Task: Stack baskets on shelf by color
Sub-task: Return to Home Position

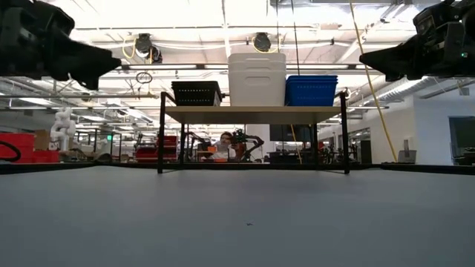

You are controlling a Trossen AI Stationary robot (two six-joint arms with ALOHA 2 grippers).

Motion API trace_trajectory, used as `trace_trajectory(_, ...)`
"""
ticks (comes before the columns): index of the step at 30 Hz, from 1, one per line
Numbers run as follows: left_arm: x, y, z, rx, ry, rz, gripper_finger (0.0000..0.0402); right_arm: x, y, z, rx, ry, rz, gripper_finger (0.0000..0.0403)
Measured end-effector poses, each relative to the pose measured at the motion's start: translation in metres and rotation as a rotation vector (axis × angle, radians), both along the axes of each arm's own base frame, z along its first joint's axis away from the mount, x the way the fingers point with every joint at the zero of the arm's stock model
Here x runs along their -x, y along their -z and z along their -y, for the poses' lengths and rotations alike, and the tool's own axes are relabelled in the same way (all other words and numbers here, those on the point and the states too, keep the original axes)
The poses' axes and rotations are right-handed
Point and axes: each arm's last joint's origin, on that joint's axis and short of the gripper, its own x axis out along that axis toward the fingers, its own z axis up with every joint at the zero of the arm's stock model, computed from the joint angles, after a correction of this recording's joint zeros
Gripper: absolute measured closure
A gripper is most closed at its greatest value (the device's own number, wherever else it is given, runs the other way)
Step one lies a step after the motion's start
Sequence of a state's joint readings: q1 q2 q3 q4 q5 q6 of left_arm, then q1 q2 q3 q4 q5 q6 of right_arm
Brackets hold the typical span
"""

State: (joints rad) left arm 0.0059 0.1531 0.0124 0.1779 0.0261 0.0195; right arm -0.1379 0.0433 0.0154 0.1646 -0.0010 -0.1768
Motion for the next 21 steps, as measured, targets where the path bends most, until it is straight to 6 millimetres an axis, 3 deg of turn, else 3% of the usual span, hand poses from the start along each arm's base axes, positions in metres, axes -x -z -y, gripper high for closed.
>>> trace_trajectory(3, 0.006, 0.008, -0.002, -0.049, -0.044, -0.07, 0.0256, 0.0, 0.0, 0.0, 0.0, 0.0, 0.0, 0.0355)
trace_trajectory(8, 0.01, 0.003, -0.005, -0.061, -0.089, -0.036, 0.0256, 0.0, 0.0, 0.0, 0.0, -0.001, 0.001, 0.0355)
trace_trajectory(21, 0.003, 0.011, -0.007, -0.078, -0.104, -0.137, 0.0256, 0.0, 0.0, 0.0, 0.0, 0.0, 0.001, 0.0355)
